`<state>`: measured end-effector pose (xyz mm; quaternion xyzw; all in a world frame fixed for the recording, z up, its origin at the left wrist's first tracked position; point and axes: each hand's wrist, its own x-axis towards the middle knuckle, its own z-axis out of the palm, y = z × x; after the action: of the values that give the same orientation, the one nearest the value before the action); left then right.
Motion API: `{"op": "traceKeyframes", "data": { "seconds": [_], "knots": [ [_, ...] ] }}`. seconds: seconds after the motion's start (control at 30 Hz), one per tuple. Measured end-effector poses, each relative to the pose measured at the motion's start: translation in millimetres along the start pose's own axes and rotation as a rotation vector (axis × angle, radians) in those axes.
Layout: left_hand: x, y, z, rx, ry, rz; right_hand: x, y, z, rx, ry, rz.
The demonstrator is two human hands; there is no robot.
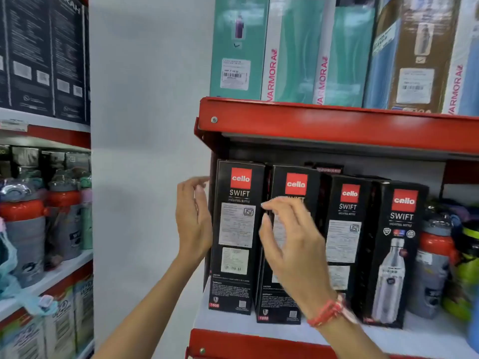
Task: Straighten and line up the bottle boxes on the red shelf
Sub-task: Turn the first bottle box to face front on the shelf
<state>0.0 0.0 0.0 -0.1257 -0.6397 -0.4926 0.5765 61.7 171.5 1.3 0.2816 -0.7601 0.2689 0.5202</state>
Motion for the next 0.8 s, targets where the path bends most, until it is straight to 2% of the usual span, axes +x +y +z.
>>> {"op": "traceKeyframes", "data": {
  "seconds": [0.1, 0.13, 0.2, 0.3, 0.37, 0.43, 0.53, 0.67, 0.8],
  "knots": [
    [-5.1, -29.9, 2.6, -0.079, -0.097, -0.275, -14.6, -2.4, 34.3, -0.023, -0.153, 0.187],
    [-9.8, -36.9, 3.4, -0.094, -0.164, -0.373, -21.6, -5.7, 45.1, -0.061, -0.249, 0.269],
    [-15.9, -50.1, 5.7, -0.128, -0.298, -0.508, -31.0, -10.8, 61.9, -0.131, -0.339, 0.353],
    [-16.7, -57.0, 9.0, -0.208, -0.481, -0.733, -36.0, -20.2, 77.9, -0.151, -0.399, 0.447],
    [-17.9, -60.0, 8.4, -0.245, -0.631, -0.822, -35.9, -26.8, 89.5, -0.16, -0.415, 0.512],
    [-17.5, -60.7, 5.8, -0.272, -0.685, -0.843, -33.1, -32.5, 98.0, -0.163, -0.409, 0.558],
    [-13.2, -54.9, -6.8, -0.286, -0.671, -0.772, -28.3, -37.8, 98.0, -0.127, -0.412, 0.579],
    [-9.2, -32.4, -36.3, -0.304, -0.591, -0.706, -22.5, -40.7, 80.3, -0.037, -0.384, 0.501],
    [-12.4, -11.4, -65.8, -0.336, -0.562, -0.581, -14.9, -33.9, 67.0, 0.17, -0.36, 0.456]
  ]
}}
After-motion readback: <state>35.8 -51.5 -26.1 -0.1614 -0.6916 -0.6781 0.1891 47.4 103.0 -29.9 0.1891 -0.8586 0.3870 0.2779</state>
